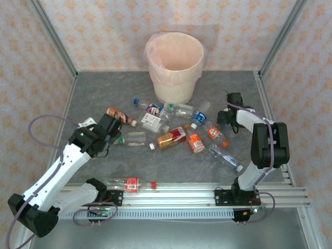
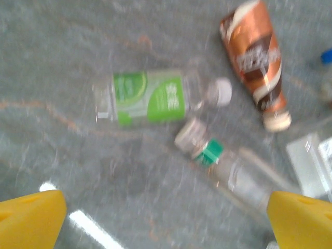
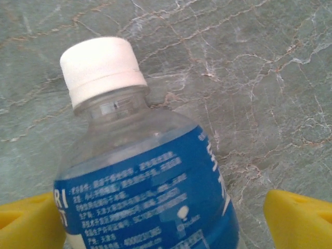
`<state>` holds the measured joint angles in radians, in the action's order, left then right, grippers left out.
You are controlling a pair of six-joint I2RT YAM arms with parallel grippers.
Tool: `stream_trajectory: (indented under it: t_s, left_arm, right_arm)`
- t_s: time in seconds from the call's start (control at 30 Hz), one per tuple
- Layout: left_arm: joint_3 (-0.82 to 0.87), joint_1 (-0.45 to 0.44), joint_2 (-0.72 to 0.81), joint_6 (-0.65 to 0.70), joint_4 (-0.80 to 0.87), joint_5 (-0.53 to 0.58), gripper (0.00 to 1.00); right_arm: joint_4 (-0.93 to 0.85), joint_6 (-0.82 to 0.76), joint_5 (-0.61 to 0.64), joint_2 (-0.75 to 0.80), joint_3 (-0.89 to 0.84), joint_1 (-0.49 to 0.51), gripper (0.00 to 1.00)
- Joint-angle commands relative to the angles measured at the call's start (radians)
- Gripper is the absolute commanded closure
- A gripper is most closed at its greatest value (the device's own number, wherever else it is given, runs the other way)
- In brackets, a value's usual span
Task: Put the plastic bottles in the bin
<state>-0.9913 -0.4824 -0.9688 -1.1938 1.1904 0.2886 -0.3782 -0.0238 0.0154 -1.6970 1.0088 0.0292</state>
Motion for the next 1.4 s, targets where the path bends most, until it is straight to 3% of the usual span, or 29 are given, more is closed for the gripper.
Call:
stream_trajectory:
  t_s: [0.0,0.1,0.3,0.47,0.6,0.77,0.97,1.13,1.37]
  left_arm:
    - [0.011,-0.071,-0.015,-0.166,0.146,-0.052,0.0]
    - [-0.005,-0.143,-0.055,-0.189,0.154,-0.099,0.0]
    - [-0.05,-0.302,-0.117,-0.285,0.274,-0.106,0.0]
    - [-0.04,-0.421,-0.084,-0.4,0.312,-0.155,0.0]
    - [0.036,-0.504,-0.015,-0.518,0.309,-0.219,0.0]
    - [0.119,-0.513,0.056,-0.538,0.184,-0.239,0.0]
    - [0.14,-0.514,0.081,-0.52,0.175,-0.279,0.0]
    - [0.193,-0.515,0.147,-0.566,0.174,-0.287,0.0]
    - [0.265,-0.514,0.145,-0.578,0.074,-0.327,0.0]
  right_arm:
    - [0.007,0.01,0.057,-0.014,0.021,-0.006,0.08]
    - [0.044,0.017,0.057,-0.014,0.016,-0.006,0.12]
    - [0.118,0.018,0.103,0.009,0.002,-0.006,0.35]
    - [0.182,0.024,0.14,0.141,-0.012,-0.006,0.42]
    - [0.245,0.063,0.051,0.284,-0.004,-0.004,0.45]
    - [0.317,0.113,-0.127,0.399,0.043,0.003,0.48]
    - [0.468,0.214,-0.328,0.42,0.157,0.052,0.48]
    - [0.573,0.28,-0.409,0.312,0.337,0.1,0.48]
    - [0.602,0.324,-0.443,0.041,0.675,0.162,0.48]
